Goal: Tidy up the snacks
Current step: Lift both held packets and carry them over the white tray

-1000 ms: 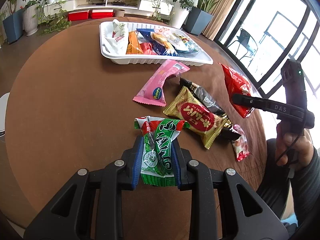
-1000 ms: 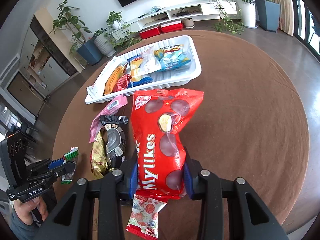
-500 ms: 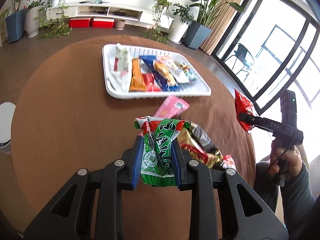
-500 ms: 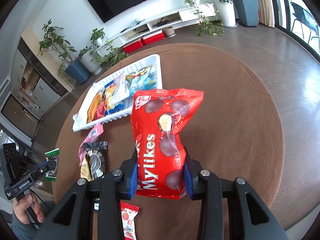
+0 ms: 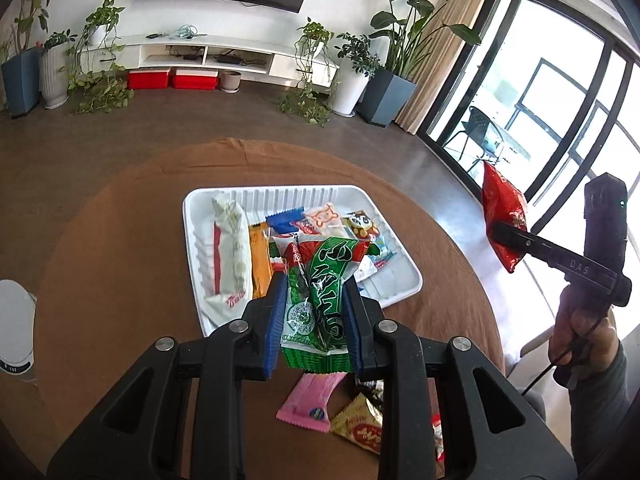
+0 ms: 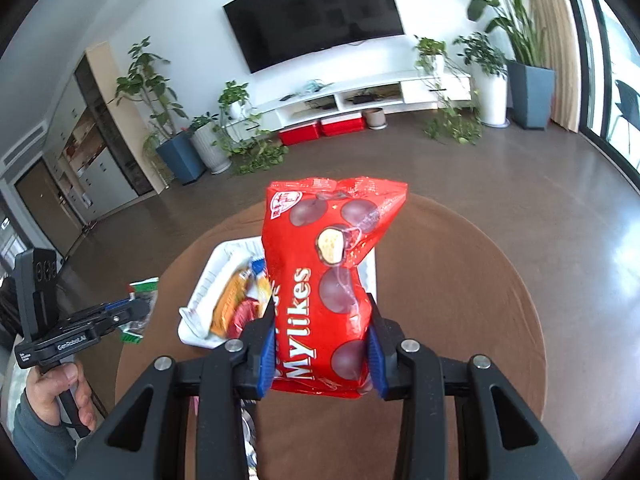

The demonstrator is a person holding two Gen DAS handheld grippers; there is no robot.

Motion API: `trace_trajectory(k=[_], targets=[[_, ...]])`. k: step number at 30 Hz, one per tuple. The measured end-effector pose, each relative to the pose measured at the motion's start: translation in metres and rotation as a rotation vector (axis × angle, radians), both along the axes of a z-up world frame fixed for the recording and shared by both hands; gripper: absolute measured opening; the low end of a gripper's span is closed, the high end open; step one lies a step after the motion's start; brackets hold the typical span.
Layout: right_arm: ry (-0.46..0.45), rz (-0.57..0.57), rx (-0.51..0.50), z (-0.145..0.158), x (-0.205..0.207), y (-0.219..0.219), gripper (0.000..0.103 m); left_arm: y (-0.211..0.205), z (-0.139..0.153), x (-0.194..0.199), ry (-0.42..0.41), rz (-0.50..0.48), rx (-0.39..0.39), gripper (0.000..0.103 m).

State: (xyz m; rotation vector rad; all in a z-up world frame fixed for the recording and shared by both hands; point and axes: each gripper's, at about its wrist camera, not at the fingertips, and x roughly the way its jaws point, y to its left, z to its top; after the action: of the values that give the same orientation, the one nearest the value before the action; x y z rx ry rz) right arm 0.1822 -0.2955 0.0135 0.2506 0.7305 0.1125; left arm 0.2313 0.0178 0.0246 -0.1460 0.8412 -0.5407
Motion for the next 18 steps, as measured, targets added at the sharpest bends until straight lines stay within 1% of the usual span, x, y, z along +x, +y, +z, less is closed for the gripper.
trace_trajectory(k=[3, 6, 9, 13, 18], targets=[[0.016, 0.037, -0.008, 0.000, 0.025, 0.013, 0.040, -0.009, 0.004, 0.018, -0.001, -0.008, 0.010, 0.024], [0.053, 0.070, -0.014, -0.010, 0.050, 0.023, 0.040, -0.017, -0.001, 0.038, 0.018, -0.009, 0.016, 0.024], [0.105, 0.082, -0.030, -0.026, 0.072, 0.028, 0.040, -0.026, -0.014, 0.060, 0.042, -0.009, 0.033, 0.024], [0.173, 0.074, -0.056, -0.051, 0.097, 0.030, 0.040, -0.034, -0.033, 0.078, 0.068, -0.009, 0.051, 0.024], [0.217, 0.067, -0.081, -0.073, 0.113, 0.030, 0.040, -0.043, -0.052, 0.096, 0.090, -0.008, 0.068, 0.024]])
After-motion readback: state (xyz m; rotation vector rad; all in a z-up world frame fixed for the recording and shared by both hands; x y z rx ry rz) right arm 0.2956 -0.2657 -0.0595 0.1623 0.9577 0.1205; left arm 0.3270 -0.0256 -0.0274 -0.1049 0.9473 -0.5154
